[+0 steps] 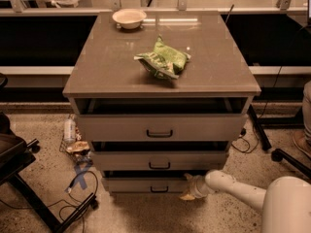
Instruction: Open bottom drawer
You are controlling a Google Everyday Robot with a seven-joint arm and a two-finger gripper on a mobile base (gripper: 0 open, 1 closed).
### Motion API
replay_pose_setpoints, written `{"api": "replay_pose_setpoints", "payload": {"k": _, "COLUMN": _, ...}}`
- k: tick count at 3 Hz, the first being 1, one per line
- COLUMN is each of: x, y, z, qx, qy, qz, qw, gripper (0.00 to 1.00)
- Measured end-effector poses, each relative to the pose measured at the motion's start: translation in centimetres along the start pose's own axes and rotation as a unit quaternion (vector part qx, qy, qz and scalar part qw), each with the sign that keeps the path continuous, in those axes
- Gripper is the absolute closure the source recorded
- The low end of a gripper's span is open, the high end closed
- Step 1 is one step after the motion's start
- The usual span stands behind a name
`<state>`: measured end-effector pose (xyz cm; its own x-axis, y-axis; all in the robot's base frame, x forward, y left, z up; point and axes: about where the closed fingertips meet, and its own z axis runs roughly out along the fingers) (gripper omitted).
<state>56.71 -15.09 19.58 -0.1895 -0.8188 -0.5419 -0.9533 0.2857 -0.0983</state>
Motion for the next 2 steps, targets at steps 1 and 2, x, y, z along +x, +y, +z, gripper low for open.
{"api": "replay_pose_setpoints", "payload": {"k": 1, "x": -0.05, "y": 0.17, "z": 0.17, "qx": -0.002, "qy": -0.001, "qz": 0.000, "qw": 1.0000, "gripper": 0.70}}
{"api": "replay_pose_setpoints", "payload": {"k": 2, "x": -0.12, "y": 0.36, "z": 0.36, "qx": -0.004, "qy": -0.001, "qz": -0.001, "qw": 1.0000, "gripper": 0.94}}
